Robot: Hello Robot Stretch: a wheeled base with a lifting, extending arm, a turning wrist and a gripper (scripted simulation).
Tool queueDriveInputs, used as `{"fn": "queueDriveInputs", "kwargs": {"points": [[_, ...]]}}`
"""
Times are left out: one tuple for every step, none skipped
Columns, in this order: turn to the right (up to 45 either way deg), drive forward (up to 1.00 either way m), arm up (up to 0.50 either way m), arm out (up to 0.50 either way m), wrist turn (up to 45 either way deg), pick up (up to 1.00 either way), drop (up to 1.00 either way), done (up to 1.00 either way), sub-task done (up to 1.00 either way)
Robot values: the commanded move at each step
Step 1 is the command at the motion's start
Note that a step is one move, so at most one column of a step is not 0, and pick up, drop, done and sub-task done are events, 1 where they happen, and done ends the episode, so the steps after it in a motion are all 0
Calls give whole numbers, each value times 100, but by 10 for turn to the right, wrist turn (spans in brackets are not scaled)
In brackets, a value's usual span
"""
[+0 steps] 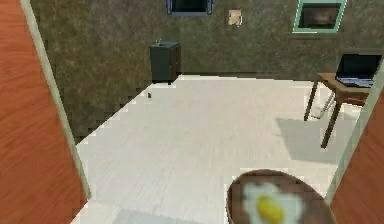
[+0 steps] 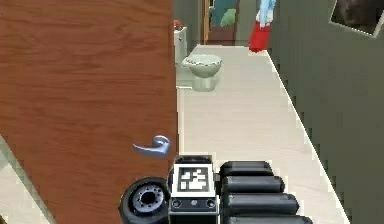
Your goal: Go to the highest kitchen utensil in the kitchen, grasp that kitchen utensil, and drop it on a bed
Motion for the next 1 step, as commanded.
{"fn": "queueDriveInputs", "kwargs": {"points": [[0,100,0,0,0,0,0,0,0]]}}
